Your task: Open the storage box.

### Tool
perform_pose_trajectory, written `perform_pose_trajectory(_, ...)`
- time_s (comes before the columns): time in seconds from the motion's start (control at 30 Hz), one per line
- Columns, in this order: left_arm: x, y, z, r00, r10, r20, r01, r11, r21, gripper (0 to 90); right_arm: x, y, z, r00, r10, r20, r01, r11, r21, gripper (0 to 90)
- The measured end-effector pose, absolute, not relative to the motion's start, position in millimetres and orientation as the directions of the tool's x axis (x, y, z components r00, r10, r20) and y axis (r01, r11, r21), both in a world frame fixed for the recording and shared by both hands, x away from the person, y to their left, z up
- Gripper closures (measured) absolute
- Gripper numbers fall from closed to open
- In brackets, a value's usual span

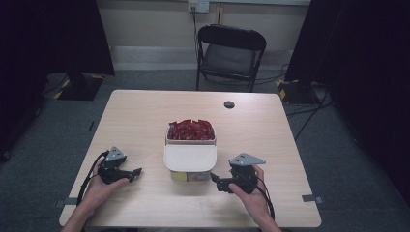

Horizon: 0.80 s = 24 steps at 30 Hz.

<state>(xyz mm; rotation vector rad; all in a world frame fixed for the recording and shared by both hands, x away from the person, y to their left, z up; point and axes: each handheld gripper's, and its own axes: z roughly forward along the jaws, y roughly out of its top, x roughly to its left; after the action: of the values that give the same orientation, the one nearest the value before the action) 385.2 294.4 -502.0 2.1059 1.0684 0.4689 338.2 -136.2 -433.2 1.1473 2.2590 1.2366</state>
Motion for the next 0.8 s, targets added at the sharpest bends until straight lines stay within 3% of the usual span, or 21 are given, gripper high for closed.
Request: perform_pose_trajectory(0.8, 385.2, 294.2, -502.1, 0.589, 0.808, -0.003, 0.546, -0.396, 0.739, 14.7, 354.1, -121.9, -424.3, -0.641, 0.758, 0.124, 0.494, 0.284, 0.822, 14.3)
